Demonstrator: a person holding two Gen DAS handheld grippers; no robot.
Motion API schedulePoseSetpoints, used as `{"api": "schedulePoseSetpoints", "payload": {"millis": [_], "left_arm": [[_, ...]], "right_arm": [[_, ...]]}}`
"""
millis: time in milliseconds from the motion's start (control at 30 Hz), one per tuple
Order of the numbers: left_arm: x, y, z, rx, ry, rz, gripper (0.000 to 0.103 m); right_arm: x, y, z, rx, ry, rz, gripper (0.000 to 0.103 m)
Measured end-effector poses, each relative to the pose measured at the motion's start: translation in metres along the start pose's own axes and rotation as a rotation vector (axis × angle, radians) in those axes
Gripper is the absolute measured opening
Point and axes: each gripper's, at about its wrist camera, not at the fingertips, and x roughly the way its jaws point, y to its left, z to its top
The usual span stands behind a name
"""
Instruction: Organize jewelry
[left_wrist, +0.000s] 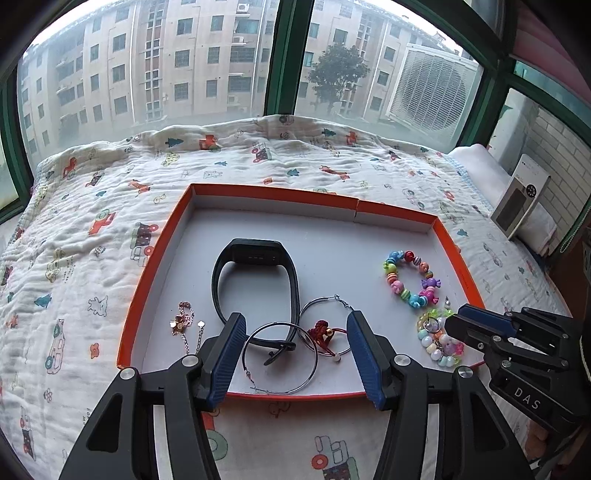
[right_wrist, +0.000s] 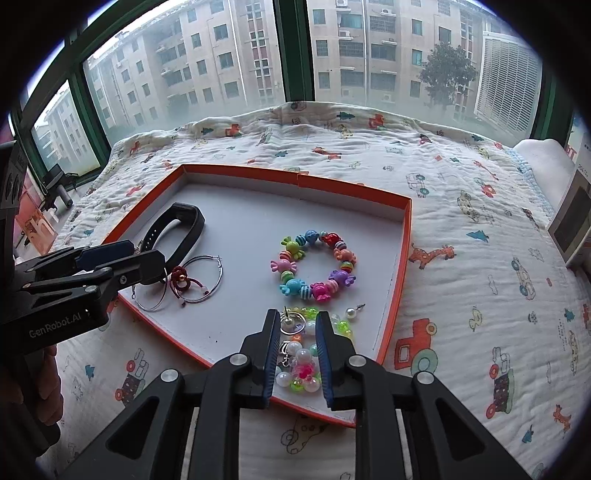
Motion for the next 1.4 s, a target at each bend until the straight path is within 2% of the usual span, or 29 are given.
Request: {"api": "schedulePoseSetpoints", "payload": {"millis": [200,433,567,733,967,1400], "left_arm": [[-0.014,0.005,-0.004,-0.018,-0.01,0.004,0.061],[-0.057,-0.001,-0.011,-0.026,-0.042,0.021,0.061],[-0.087,-0.007,-0.02,-0.021,-0.061,0.05,0.072],[-0.128,-0.01,-0.032,-0.042,-0.092,0.067,0.074],[-0.181,-0.017,-0.053,-0.05,-0.142,0.114,0.083],[-0.26,-0.028,-0.092,-0.067,-0.224,0.199,0.086]], "right_arm": [[-0.015,0.0,-0.002,0.017,-0.025,-0.001,0.028],[-0.041,0.011,-0.006,0.023,-0.049,0.003,0.043],[-0.06,0.019,-0.011,0.022,-0.065,0.006,0.049],[-0.083,0.031,-0.018,0.004,-0.09,-0.006,0.055],[-0.115,0.042,-0.031,-0.018,-0.149,-0.041,0.06],[-0.155,0.046,-0.055,0.014,-0.209,-0.036,0.062]]}}
